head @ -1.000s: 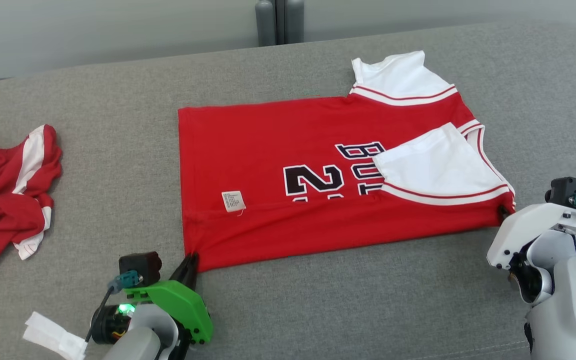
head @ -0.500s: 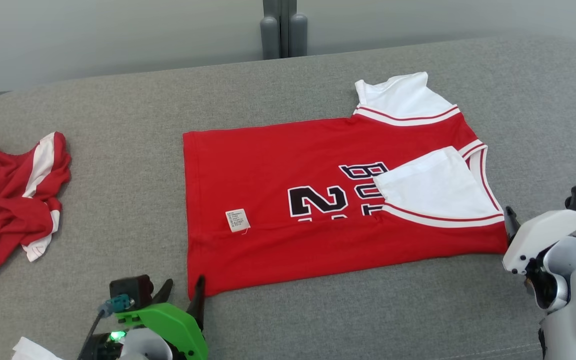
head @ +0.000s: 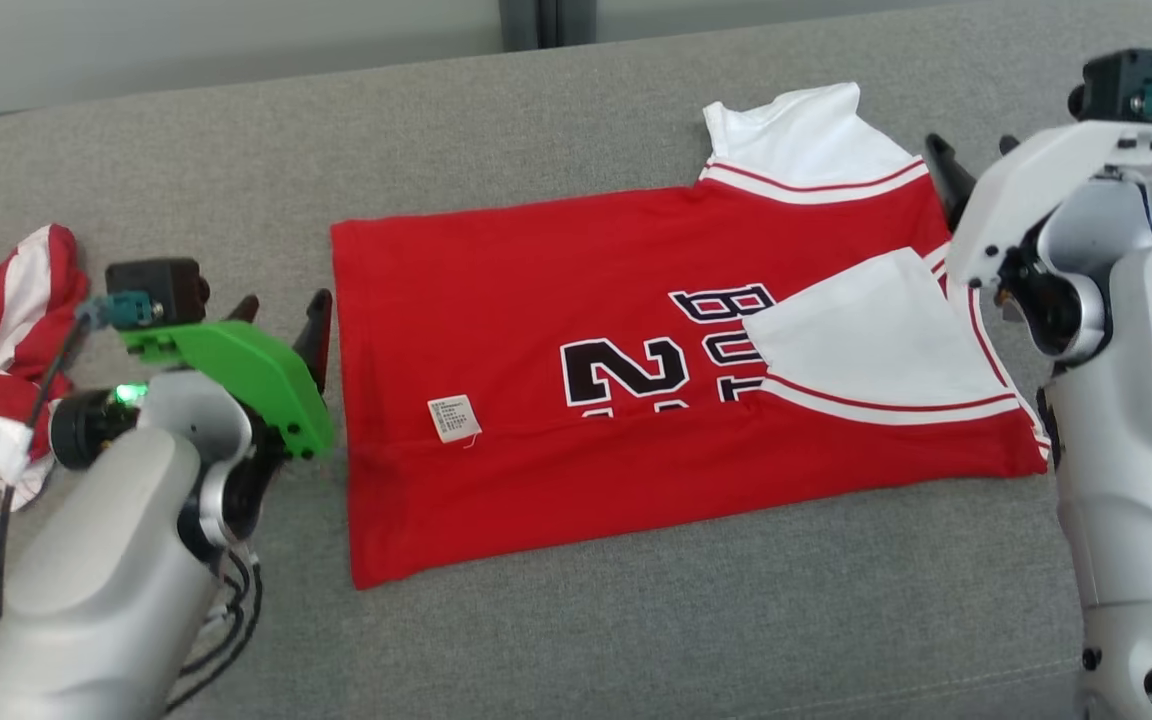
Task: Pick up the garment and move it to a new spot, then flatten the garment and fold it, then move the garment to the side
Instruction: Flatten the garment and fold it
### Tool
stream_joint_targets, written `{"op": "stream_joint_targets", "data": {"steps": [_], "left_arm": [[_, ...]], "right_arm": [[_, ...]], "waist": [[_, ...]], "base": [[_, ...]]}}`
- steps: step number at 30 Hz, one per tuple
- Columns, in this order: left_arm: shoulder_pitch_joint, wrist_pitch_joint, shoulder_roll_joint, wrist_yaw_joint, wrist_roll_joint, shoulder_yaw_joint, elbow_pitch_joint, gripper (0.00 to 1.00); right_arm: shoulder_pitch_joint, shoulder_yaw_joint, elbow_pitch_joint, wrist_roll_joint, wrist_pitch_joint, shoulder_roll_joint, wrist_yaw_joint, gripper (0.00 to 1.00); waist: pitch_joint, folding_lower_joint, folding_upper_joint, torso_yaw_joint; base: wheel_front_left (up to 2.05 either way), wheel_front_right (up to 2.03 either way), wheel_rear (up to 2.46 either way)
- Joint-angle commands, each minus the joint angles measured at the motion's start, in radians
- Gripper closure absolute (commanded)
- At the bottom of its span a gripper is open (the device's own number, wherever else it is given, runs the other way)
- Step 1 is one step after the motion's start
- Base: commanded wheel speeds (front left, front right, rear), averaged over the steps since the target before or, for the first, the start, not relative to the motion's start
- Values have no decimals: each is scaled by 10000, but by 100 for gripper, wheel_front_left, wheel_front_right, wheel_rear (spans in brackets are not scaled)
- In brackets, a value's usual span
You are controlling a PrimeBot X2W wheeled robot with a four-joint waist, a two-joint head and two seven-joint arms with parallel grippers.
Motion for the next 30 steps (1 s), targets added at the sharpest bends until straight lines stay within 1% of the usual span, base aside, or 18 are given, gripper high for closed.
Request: {"op": "stream_joint_targets", "data": {"steps": [1,6,9,13,17,19,21,24,25,26,27,30], "left_arm": [[-628,181,25,-155,31,-14,359,0],[-2075,628,-245,-509,64,-77,1580,0],[-2669,893,-350,-562,232,-240,2309,0],[-3297,799,-425,-594,513,-394,2950,0],[-3722,684,-573,-750,637,-511,3416,0],[-3932,658,-613,-704,783,-635,3643,0],[-4149,609,-593,-677,1186,-960,3836,0],[-4224,675,-758,-590,1315,-1147,4193,0],[-4220,750,-819,-570,1291,-1169,4307,43],[-4191,806,-899,-624,1233,-1193,4402,70],[-4166,842,-964,-671,1176,-1185,4472,100],[-4228,847,-1053,-801,1064,-1185,4691,100]], "right_arm": [[-517,252,342,85,-131,-8,-10,0],[-1803,905,1609,211,-650,32,-12,0],[-2381,1301,2327,239,-1076,44,-10,0],[-2933,1631,3059,227,-1550,-84,-12,0],[-3389,1811,3624,353,-1917,-135,-10,0],[-3587,1903,3859,399,-2064,-201,-12,0],[-3736,2052,4083,413,-2151,-248,-12,0],[-3963,2179,4384,493,-2311,-335,-12,0],[-4014,2202,4475,502,-2355,-362,-12,0],[-4078,2229,4578,521,-2380,-391,-12,0],[-4124,2259,4659,547,-2387,-414,-12,0],[-4349,2430,4923,552,-2347,-497,-12,0]], "waist": [[733,0,0,-293],[1468,0,0,-475],[1759,0,0,-556],[2041,0,0,-565],[2247,0,0,-517],[2334,0,0,-482],[2400,0,0,-444],[2461,0,0,-364],[2467,0,0,-337],[2473,0,0,-307],[2478,0,0,-282],[2553,0,0,-185]], "base": [[0,0,0],[0,0,0],[0,0,0],[0,0,0],[0,0,0],[0,0,0],[0,0,0],[0,0,0],[0,0,0],[0,0,0],[0,0,0],[0,0,0]]}}
